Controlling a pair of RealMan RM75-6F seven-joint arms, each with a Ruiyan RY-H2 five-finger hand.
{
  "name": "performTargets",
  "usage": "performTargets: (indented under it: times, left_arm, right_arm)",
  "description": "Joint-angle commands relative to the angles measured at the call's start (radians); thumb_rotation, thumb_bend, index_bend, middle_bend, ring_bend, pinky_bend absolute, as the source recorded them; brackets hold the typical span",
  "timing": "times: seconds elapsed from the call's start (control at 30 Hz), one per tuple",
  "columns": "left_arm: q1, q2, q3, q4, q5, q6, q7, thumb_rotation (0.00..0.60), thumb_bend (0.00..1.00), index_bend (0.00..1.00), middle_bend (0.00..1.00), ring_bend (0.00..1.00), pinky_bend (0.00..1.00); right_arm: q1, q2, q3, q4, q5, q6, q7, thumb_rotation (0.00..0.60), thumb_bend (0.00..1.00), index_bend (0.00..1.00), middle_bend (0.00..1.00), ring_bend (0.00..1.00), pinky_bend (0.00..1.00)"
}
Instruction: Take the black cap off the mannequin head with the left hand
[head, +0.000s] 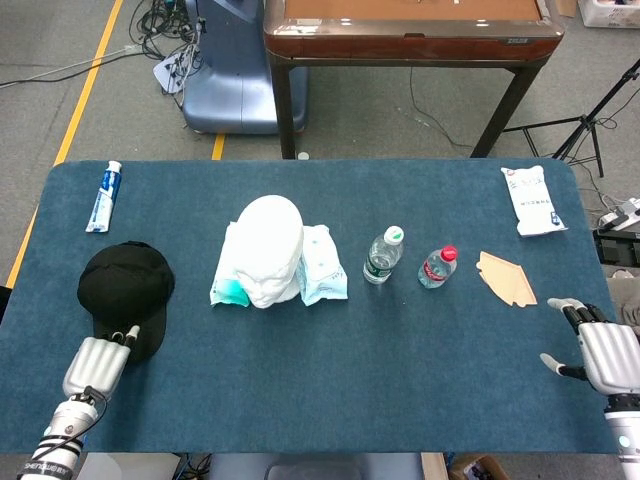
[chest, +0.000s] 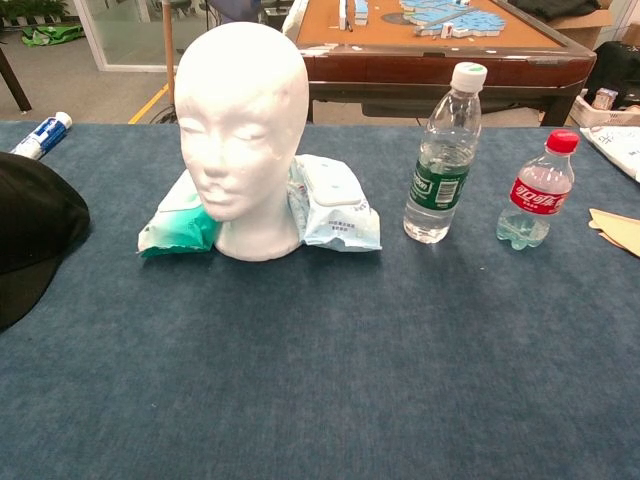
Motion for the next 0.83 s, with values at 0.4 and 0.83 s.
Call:
performTargets:
  times: [0.4,0.83]
  left_arm:
    - [0.132,-0.072,0.03,0.288,0.38,0.205,-0.51,0.6,0.01,0.47,0.6,0.46,0.65]
    - [0.194,-0.13,-0.028,0.505,0.391,0.26,-0.69,0.6,0.02,0.53,0.66,0.49,0.65]
  right_arm:
    - [-0.002,0.0,0.005,-0.001,0.011,0.003,0.0,0.6,0.12,0.26,0.28,0.26,0.57]
    - [-0.011,0.015,0.012,0.006,0.011,0.02,0.045,0.6,0.12,0.26,0.29,0.26,0.57]
